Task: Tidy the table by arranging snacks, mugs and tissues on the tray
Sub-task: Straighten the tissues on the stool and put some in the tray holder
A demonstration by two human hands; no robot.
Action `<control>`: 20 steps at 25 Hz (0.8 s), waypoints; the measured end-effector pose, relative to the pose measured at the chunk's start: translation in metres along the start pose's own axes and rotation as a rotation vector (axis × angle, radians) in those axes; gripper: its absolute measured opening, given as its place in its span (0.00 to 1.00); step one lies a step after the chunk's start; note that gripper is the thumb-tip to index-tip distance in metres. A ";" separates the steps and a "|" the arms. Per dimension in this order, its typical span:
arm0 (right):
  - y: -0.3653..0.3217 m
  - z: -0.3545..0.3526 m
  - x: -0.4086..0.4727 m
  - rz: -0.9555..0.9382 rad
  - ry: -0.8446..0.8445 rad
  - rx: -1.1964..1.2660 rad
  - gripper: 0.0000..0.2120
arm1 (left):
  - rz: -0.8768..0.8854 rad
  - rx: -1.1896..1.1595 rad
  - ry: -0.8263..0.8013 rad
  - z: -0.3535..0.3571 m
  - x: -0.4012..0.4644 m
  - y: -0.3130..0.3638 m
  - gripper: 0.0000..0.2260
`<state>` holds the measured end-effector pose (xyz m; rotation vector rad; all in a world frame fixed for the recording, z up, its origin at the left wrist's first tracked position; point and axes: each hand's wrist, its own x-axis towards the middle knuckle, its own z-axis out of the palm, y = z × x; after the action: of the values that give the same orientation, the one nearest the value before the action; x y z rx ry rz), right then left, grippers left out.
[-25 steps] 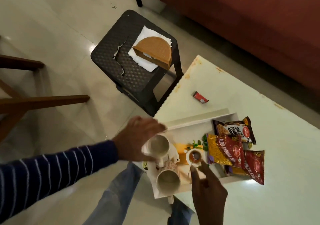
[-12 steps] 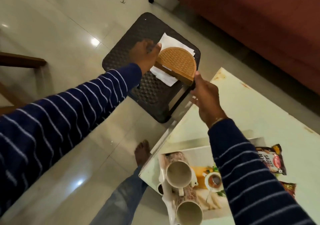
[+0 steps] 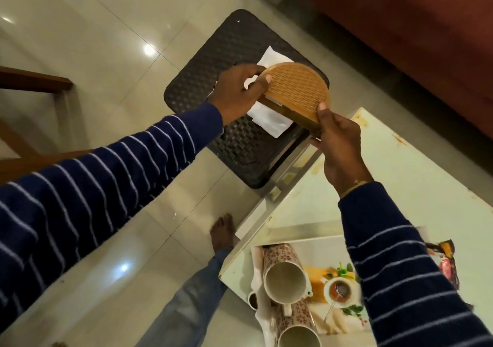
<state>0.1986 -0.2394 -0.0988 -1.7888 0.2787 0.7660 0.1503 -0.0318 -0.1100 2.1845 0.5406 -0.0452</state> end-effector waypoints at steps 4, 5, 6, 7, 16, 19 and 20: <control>-0.009 -0.028 -0.030 -0.143 -0.070 0.026 0.15 | 0.149 -0.275 -0.207 -0.020 -0.017 0.019 0.17; -0.009 -0.037 -0.040 -0.166 -0.068 0.022 0.17 | 0.154 -0.321 -0.258 -0.022 -0.022 0.024 0.20; -0.007 -0.047 -0.051 -0.187 -0.052 0.001 0.18 | 0.134 -0.364 -0.304 -0.022 -0.027 0.030 0.25; -0.002 -0.056 -0.062 -0.214 -0.029 -0.039 0.19 | 0.115 -0.383 -0.349 -0.022 -0.031 0.035 0.30; 0.125 -0.140 -0.182 -0.195 0.318 -0.316 0.23 | 0.564 0.198 -0.781 0.081 -0.067 0.104 0.27; 0.176 -0.157 -0.213 -0.051 0.426 -0.397 0.25 | 0.612 0.278 -0.937 0.140 -0.096 0.121 0.24; 0.190 -0.159 -0.221 0.012 0.438 -0.364 0.25 | 0.627 0.308 -0.987 0.156 -0.106 0.124 0.24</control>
<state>-0.0148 -0.4935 -0.0790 -2.2993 0.4601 0.4420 0.1277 -0.2559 -0.0925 2.1892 -0.7368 -0.8504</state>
